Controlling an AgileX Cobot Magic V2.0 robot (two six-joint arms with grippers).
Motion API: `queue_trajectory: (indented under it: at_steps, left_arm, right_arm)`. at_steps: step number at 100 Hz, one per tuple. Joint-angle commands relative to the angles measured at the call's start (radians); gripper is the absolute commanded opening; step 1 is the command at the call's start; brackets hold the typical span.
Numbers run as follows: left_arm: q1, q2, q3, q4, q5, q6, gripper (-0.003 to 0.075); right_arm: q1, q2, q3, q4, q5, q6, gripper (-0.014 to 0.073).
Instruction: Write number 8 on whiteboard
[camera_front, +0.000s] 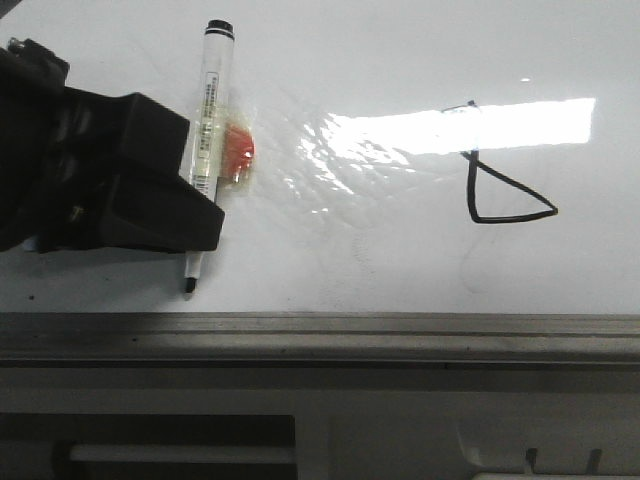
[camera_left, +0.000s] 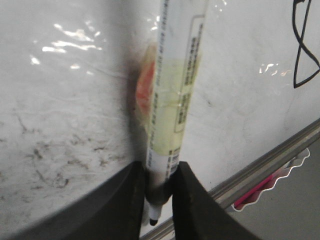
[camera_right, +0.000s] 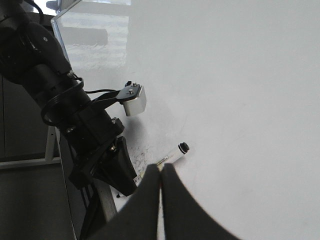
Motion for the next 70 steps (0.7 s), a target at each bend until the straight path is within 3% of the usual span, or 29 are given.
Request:
queue_trajectory:
  at_steps: [1, 13, 36, 58, 70]
  left_arm:
    - [0.017, 0.019, -0.012, -0.009, -0.214, -0.008, 0.013]
    - [0.017, 0.019, -0.012, -0.031, -0.216, -0.026, 0.029]
    - [0.017, 0.019, -0.012, -0.036, -0.216, -0.026, 0.0388]
    - [0.017, 0.01, -0.032, -0.036, -0.206, -0.035, 0.0583]
    - [0.017, -0.031, -0.05, -0.036, -0.184, -0.035, 0.0603]
  right_arm:
    - [-0.008, -0.005, -0.032, 0.015, -0.079, 0.001, -0.005]
    - [-0.008, -0.005, -0.032, 0.023, -0.079, 0.001, -0.005]
    - [-0.008, -0.005, -0.032, 0.028, -0.079, 0.001, -0.005]
    - [-0.008, -0.005, -0.032, 0.03, -0.079, 0.001, -0.005]
    - [-0.008, -0.005, -0.032, 0.032, -0.079, 0.001, -0.005]
